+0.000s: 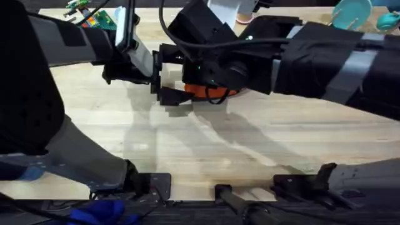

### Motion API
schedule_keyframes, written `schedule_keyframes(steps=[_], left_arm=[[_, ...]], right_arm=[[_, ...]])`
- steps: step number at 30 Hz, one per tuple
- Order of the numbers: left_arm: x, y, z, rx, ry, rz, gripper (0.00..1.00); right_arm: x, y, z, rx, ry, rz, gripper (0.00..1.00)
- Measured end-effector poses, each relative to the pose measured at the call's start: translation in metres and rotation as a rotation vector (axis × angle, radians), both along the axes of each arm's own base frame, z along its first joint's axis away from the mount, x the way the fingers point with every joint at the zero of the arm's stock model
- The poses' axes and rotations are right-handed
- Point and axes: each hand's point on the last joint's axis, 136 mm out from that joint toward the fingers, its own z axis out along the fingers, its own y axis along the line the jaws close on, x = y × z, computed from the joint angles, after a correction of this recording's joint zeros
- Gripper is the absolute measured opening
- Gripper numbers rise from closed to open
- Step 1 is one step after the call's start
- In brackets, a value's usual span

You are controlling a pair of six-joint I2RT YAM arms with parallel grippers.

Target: Unzip the bag, pick up the pens from the table one at a time and place them inside, then zip the bag closed.

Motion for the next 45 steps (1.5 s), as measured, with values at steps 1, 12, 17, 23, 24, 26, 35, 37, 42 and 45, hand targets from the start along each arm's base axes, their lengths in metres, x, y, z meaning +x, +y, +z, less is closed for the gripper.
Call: schedule_keyframes(steps=[1, 12, 17, 23, 24, 26, 35, 37, 42, 45], left_arm=[[0.000, -0.002, 0.000, 0.001, -0.006, -0.007, 0.993], [-0.001, -0.014, -0.008, 0.006, -0.019, -0.049, 0.994], [-0.002, -0.015, -0.009, 0.016, -0.022, -0.054, 0.997], [-0.002, -0.014, -0.012, 0.034, -0.022, -0.056, 0.802], [-0.002, -0.014, -0.012, 0.035, -0.023, -0.056, 0.705], [-0.002, -0.014, -0.013, 0.037, -0.024, -0.056, 0.535], [-0.001, -0.014, -0.014, 0.046, -0.030, -0.056, 0.048], [-0.001, -0.014, -0.014, 0.046, -0.030, -0.056, 0.046], [-0.001, -0.014, -0.014, 0.046, -0.030, -0.056, 0.043], [-0.001, -0.014, -0.014, 0.046, -0.030, -0.056, 0.043]], right_arm=[[0.000, 0.000, 0.000, 0.000, 0.000, 0.000, 0.031], [0.000, 0.000, 0.000, 0.000, 0.000, 0.000, 0.030], [0.000, 0.000, 0.000, 0.000, -0.001, 0.000, 0.030], [0.000, 0.000, 0.000, 0.000, 0.000, 0.001, 0.030], [0.000, 0.000, 0.000, 0.000, 0.000, 0.000, 0.030], [0.000, 0.000, 0.000, 0.000, 0.000, 0.000, 0.030], [0.000, 0.000, 0.000, 0.000, 0.000, 0.001, 0.030], [0.000, 0.000, 0.000, -0.001, 0.001, 0.001, 0.030], [0.000, 0.000, 0.000, -0.001, 0.001, 0.001, 0.030], [0.000, 0.000, 0.000, -0.001, 0.001, 0.001, 0.030]])
